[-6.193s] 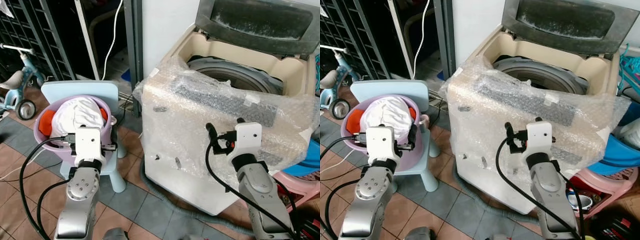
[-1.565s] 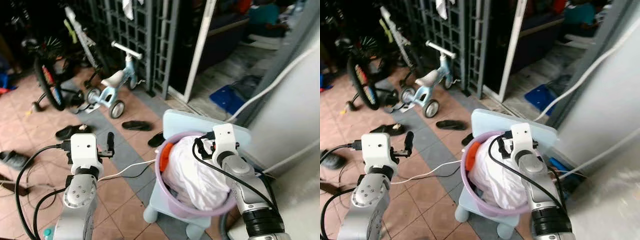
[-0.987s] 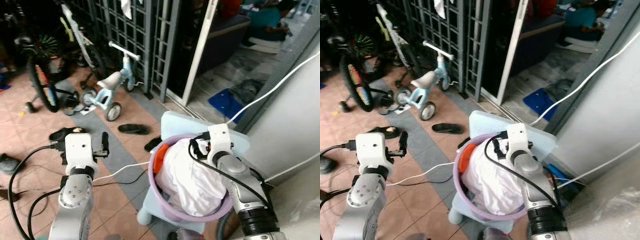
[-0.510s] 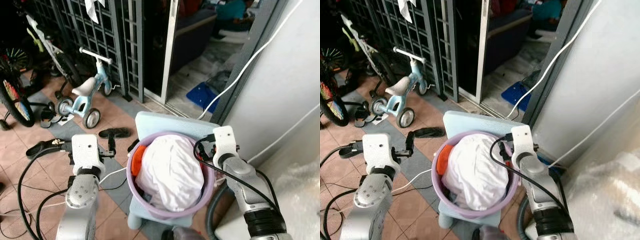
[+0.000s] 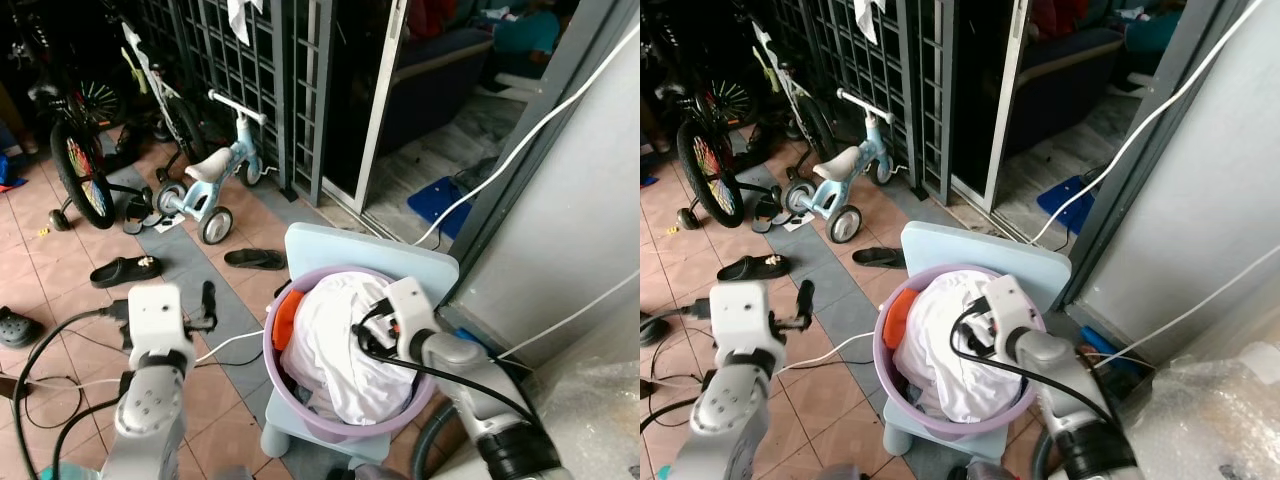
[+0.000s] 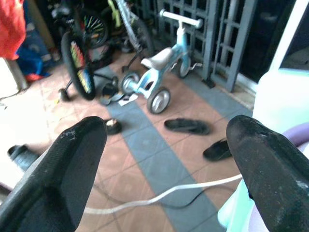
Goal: Clothes washing
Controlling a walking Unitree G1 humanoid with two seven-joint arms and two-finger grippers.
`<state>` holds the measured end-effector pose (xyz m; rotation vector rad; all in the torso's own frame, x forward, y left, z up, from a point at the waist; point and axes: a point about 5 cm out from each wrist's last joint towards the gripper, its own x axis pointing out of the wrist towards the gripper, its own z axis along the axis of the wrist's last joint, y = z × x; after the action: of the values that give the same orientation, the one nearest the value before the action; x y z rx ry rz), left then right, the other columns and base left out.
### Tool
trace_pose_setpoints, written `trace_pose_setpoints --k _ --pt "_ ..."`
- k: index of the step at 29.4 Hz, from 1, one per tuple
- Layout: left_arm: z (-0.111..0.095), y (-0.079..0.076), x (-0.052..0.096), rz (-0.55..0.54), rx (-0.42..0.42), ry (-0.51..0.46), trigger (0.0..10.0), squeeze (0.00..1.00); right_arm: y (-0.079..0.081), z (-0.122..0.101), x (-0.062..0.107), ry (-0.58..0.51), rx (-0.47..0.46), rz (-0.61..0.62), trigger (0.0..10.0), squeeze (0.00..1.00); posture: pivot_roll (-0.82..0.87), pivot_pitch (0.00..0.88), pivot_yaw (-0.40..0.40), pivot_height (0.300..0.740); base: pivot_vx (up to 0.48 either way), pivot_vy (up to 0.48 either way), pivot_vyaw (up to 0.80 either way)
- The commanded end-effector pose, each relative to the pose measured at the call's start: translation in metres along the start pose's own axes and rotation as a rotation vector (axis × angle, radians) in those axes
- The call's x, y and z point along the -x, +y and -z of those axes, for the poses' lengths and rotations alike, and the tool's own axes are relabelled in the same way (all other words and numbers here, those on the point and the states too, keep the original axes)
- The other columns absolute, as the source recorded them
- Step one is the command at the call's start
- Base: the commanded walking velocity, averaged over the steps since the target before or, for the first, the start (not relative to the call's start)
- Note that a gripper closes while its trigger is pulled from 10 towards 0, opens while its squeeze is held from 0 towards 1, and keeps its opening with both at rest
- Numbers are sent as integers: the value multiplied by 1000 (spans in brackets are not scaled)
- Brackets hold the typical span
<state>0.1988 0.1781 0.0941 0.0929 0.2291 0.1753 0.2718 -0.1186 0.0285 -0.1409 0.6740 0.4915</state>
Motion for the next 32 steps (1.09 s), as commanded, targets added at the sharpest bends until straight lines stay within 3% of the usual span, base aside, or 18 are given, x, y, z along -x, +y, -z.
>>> trace_pose_setpoints --k 1,4,9,10,11,12,16,21,32 --pt "-7 0 4 5 -9 -17 10000 0 -1 -3 -4 4 17 8 10000 0 107 58 -58 740 0 0 0" --pt "-10 7 21 -7 -35 -9 10000 0 3 -1 -22 56 -89 71 10000 0 172 107 -89 740 0 0 0" --pt "-10 15 38 -40 -41 20 10000 0 6 0 -35 83 -154 161 9961 0 209 147 -113 740 0 0 0" --pt "-10 16 41 -44 -42 25 10000 0 7 0 -38 91 -161 181 6784 0 210 159 -113 740 0 0 0" --pt "-10 16 41 -44 -42 25 10000 0 7 0 -38 91 -161 181 6784 0 210 159 -113 740 0 0 0" --pt "-10 16 45 -46 -42 31 10000 0 7 -1 -40 99 -181 215 0 0 213 166 -117 740 0 0 0" --pt "-11 14 50 -43 -41 42 10000 0 4 -4 -43 101 -220 290 0 0 205 179 -121 740 0 0 0" --pt "-11 11 49 -37 -39 49 10000 0 8 -3 -45 107 -229 293 0 0 189 200 -123 740 0 0 0" --pt "-12 9 47 -43 -29 51 10000 0 9 23 -44 210 -187 267 0 0 182 186 -139 740 0 0 0"
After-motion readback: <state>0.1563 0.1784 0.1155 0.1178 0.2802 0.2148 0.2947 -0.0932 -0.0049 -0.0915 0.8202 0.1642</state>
